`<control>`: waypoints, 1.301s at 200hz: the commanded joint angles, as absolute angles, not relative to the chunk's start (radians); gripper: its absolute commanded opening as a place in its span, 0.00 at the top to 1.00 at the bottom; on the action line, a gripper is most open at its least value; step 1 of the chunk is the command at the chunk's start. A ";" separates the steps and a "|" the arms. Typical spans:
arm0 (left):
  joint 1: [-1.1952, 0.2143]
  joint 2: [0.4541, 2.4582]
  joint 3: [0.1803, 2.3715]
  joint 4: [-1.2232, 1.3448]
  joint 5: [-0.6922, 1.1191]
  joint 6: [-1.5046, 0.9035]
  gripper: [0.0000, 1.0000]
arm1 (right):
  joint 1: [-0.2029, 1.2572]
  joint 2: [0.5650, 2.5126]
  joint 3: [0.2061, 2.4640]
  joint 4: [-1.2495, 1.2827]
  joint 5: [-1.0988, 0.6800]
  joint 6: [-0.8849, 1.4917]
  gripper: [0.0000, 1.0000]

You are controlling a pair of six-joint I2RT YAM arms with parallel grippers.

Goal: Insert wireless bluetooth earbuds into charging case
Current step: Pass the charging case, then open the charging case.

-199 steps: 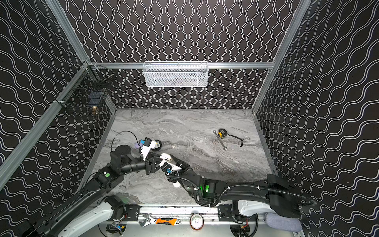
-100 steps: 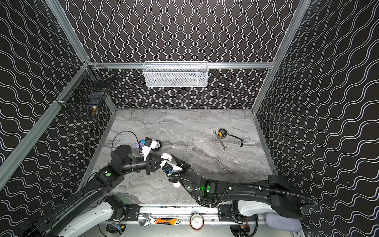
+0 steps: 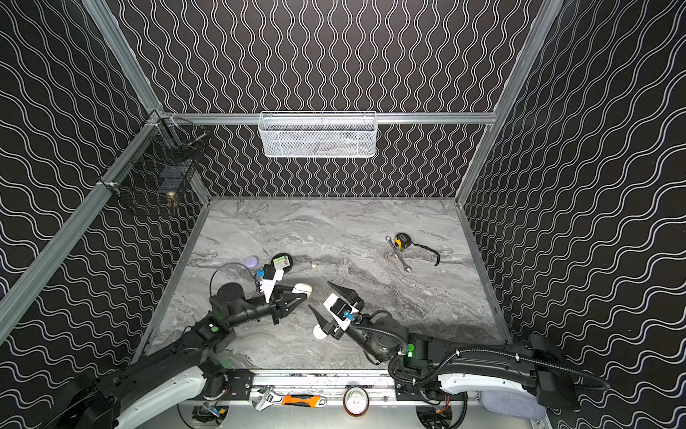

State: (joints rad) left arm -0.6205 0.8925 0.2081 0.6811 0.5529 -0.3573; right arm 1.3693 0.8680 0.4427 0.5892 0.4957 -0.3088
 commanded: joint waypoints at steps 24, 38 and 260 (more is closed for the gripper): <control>-0.653 1.064 0.104 1.290 0.620 -0.177 1.00 | 1.368 0.921 0.506 0.555 0.476 -0.219 0.34; -0.653 1.127 0.103 1.368 0.673 -0.173 1.00 | 1.364 0.949 0.514 0.562 0.480 -0.219 0.34; -0.696 0.948 0.146 1.048 0.775 -0.017 1.00 | 1.240 0.933 0.421 0.579 0.247 -0.148 0.40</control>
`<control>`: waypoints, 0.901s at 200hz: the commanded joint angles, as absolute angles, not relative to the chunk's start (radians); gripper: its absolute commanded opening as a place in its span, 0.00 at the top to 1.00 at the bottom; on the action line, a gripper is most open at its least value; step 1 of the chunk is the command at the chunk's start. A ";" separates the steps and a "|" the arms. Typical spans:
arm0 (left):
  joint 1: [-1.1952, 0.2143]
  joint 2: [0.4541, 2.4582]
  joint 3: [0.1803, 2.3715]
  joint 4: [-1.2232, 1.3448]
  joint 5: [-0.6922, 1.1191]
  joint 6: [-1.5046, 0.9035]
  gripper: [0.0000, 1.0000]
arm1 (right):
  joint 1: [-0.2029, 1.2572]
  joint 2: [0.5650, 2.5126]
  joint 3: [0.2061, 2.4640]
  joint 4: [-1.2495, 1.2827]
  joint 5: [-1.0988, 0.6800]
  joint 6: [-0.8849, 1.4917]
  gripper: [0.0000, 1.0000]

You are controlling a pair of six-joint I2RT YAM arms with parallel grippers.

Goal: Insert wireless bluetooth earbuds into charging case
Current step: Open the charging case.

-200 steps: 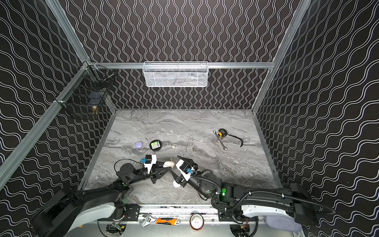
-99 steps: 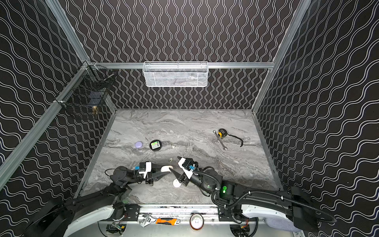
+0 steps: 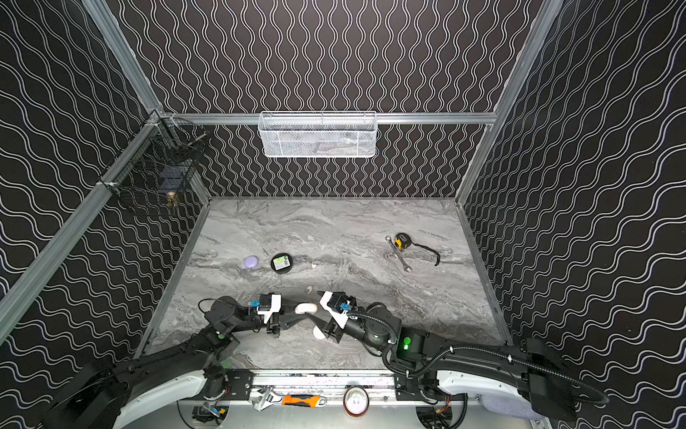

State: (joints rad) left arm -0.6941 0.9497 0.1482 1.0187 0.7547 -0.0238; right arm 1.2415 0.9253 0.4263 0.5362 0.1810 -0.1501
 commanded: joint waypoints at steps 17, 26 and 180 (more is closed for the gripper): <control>-0.695 0.946 0.150 1.039 0.786 -0.011 1.00 | 1.236 0.939 0.428 0.570 0.262 -0.150 0.43; -0.696 0.949 0.158 1.027 0.795 -0.012 1.00 | 1.235 0.939 0.424 0.581 0.276 -0.151 0.44; -0.621 1.096 0.057 1.316 0.698 -0.121 1.00 | 1.074 0.917 0.591 0.378 0.316 0.186 0.43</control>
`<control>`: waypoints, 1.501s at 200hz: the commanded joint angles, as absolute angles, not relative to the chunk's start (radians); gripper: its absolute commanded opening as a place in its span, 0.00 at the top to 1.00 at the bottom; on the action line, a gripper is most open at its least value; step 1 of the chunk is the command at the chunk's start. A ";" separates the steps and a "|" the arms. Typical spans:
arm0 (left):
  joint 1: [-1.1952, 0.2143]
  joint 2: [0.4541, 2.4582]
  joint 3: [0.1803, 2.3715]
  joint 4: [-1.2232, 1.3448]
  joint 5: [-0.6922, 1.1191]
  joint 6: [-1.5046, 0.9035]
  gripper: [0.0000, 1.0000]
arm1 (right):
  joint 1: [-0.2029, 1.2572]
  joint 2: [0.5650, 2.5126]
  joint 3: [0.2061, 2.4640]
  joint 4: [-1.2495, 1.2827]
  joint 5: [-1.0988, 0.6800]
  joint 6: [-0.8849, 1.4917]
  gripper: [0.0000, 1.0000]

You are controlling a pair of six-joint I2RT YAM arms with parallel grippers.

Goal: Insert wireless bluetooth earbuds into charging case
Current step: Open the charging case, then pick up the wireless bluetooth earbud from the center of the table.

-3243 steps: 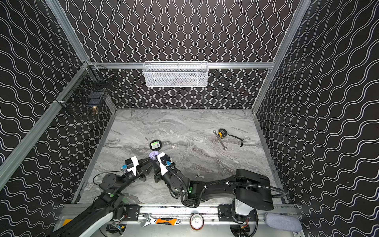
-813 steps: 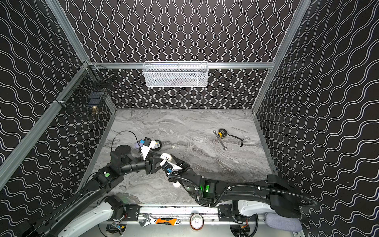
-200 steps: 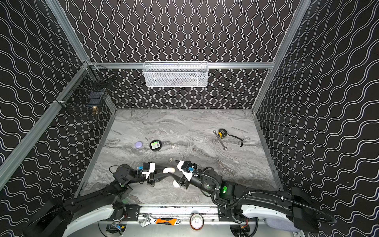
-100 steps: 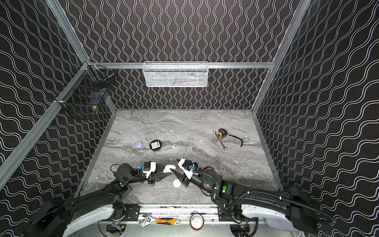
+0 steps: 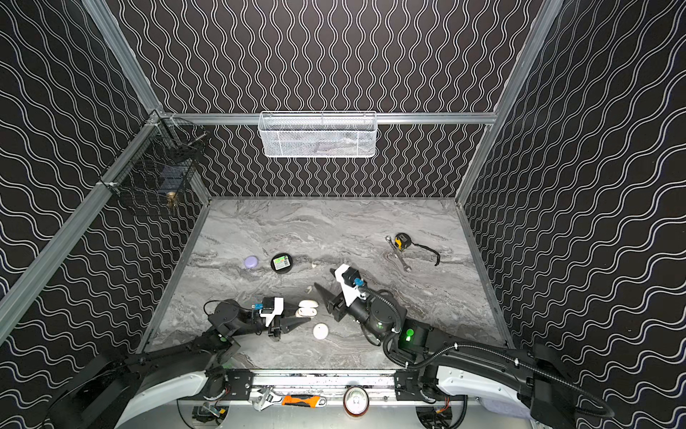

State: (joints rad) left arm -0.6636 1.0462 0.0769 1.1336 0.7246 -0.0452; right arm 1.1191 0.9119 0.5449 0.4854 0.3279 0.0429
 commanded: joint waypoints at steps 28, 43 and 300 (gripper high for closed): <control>-0.502 1.221 0.019 1.539 0.680 -0.254 1.00 | 1.006 1.013 0.643 0.290 0.369 0.247 0.39; -0.466 1.244 0.015 1.547 0.661 -0.271 1.00 | 0.949 1.110 0.691 0.221 0.355 0.312 0.39; -0.451 0.756 -0.048 1.098 0.393 -0.196 1.00 | 0.957 2.040 1.327 -0.325 0.250 0.537 0.47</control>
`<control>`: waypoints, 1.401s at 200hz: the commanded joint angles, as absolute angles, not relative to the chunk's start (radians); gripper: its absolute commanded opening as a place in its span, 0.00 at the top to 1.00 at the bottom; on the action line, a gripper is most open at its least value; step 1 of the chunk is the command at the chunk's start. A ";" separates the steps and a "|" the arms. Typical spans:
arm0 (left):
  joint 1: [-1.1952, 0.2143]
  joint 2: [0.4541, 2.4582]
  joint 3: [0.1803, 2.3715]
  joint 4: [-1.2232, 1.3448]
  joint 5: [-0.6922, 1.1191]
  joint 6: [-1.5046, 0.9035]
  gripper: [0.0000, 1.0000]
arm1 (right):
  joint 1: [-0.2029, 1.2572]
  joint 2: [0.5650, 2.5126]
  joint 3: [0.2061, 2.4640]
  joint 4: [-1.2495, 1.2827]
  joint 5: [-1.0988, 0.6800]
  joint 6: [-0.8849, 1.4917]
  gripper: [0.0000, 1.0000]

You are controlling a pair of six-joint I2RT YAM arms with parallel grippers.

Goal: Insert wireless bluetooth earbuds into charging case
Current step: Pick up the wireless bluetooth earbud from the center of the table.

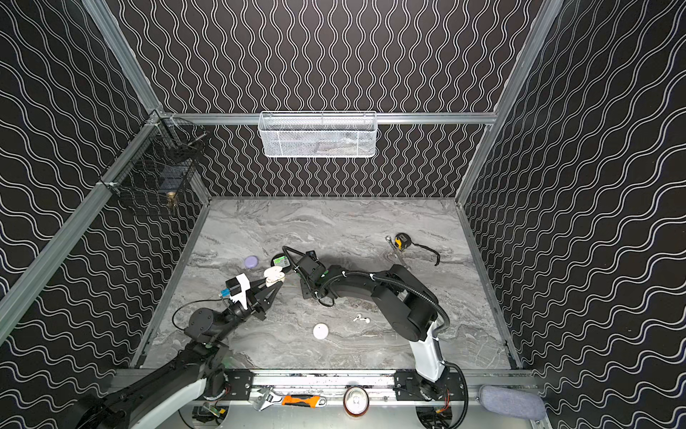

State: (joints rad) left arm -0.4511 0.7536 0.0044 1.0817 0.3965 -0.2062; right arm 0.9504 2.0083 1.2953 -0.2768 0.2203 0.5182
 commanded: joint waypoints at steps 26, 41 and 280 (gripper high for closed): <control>-0.450 0.759 -0.048 1.100 0.387 -0.197 1.00 | 0.966 2.063 1.348 -0.338 0.262 0.535 0.48; -0.450 0.764 -0.048 1.117 0.395 -0.197 1.00 | 0.969 2.068 1.354 -0.344 0.272 0.537 0.50; -0.451 0.547 -0.038 0.844 0.274 -0.172 1.00 | 1.004 1.987 1.263 -0.390 0.369 0.563 0.50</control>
